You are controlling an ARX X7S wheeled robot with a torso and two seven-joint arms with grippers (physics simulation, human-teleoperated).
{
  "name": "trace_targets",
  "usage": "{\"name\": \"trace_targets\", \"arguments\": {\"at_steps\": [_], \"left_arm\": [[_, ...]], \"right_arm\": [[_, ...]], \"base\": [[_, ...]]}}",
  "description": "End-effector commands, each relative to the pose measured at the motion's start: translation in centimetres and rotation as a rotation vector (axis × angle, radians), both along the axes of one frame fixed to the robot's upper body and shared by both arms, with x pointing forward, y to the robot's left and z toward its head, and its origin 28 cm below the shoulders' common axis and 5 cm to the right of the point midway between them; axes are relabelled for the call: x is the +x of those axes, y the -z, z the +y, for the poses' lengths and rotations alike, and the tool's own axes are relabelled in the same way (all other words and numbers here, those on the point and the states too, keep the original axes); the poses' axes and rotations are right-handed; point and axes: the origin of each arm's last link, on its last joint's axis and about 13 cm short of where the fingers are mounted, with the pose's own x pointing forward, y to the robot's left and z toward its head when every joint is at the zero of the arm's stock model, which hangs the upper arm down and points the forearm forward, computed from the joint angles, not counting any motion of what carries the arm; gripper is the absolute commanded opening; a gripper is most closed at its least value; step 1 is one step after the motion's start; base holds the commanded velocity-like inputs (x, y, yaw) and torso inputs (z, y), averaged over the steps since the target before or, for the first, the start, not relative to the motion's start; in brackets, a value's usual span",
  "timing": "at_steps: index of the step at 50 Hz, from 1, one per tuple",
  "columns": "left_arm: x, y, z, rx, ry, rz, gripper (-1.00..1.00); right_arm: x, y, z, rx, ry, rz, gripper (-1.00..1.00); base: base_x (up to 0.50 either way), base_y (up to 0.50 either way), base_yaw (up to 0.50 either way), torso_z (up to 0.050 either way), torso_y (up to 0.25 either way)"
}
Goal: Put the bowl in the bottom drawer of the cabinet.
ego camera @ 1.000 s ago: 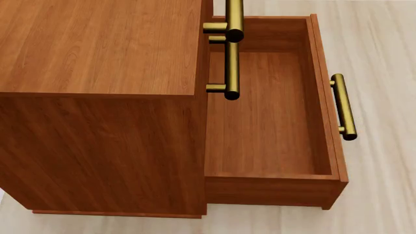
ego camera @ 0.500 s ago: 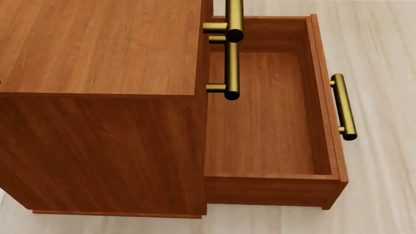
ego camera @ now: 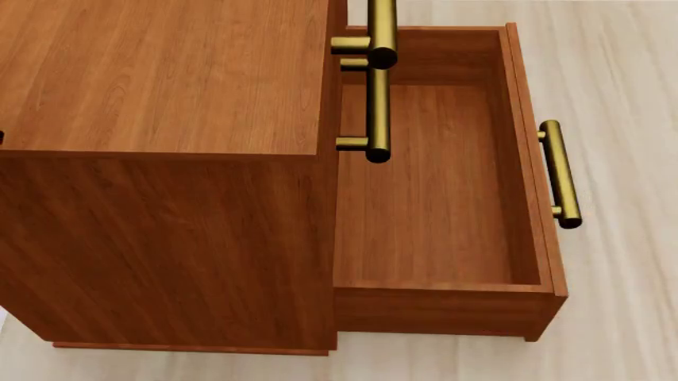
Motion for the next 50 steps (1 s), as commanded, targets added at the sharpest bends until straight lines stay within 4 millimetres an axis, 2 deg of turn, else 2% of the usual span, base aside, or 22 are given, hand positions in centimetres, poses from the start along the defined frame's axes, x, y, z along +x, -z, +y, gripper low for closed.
{"name": "trace_targets", "arguments": {"at_steps": [1,26,50], "left_arm": [[0.0,-0.1,-0.1,0.001,0.002,0.000,1.00],[0.1,0.1,-0.2,0.007,0.006,0.001,1.00],[0.4,0.2,-0.4,0.020,0.006,0.008,1.00]], "right_arm": [[-0.3,0.6,-0.6,0.020,0.025,0.010,1.00],[1.1,2.5,-1.5,0.055,0.048,0.073,1.00],[4.3,5.5,-2.4,0.121,0.044,0.146,1.00]], "base": [[0.00,0.00,0.00,0.000,0.000],[0.00,0.00,0.00,0.000,0.000],[0.00,0.00,0.00,0.000,0.000]]}}
